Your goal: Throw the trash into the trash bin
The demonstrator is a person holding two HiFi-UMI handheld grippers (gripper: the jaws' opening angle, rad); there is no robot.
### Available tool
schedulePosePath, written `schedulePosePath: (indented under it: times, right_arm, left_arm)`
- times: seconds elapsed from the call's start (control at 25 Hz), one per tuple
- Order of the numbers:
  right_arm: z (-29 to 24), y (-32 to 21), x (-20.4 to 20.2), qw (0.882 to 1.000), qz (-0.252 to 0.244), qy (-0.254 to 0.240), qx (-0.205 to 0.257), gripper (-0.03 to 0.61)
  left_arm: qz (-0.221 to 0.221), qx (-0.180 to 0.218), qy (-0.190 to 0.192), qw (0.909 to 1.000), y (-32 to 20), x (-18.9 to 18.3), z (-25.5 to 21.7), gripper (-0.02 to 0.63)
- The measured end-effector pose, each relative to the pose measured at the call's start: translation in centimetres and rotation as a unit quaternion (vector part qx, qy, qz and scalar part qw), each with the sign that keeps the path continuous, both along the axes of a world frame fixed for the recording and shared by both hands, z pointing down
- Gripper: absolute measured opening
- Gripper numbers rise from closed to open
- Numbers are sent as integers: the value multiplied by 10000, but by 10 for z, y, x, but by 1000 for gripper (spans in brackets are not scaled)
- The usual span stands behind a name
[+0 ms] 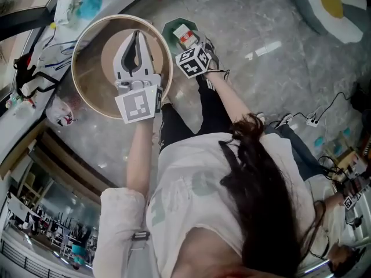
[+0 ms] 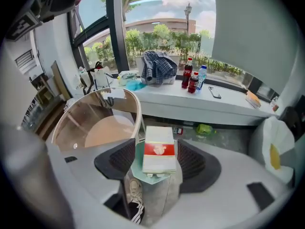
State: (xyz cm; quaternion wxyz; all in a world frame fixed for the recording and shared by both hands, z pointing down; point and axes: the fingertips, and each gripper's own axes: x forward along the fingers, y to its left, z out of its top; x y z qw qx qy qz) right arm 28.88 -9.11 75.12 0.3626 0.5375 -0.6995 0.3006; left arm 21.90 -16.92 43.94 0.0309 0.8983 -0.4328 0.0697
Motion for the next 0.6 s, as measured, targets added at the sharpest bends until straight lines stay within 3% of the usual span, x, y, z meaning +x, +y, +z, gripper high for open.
schedulePosePath:
  times: [0.2,0.4,0.6]
  right_arm:
    - [-10,-10,-10,9998,142,-89,65,276]
    - [-40,-33,-10,9990,172,-122,398,275]
    - [-86,-60,-13,9964,80,17,844,275]
  left_arm:
    - [-111,5,-24,9999,-1,-19,-7,12]
    - [-286,7,-28,9996,3,-36,-14,12]
    - [-384,286,96,9988,3,-52,-37,12]
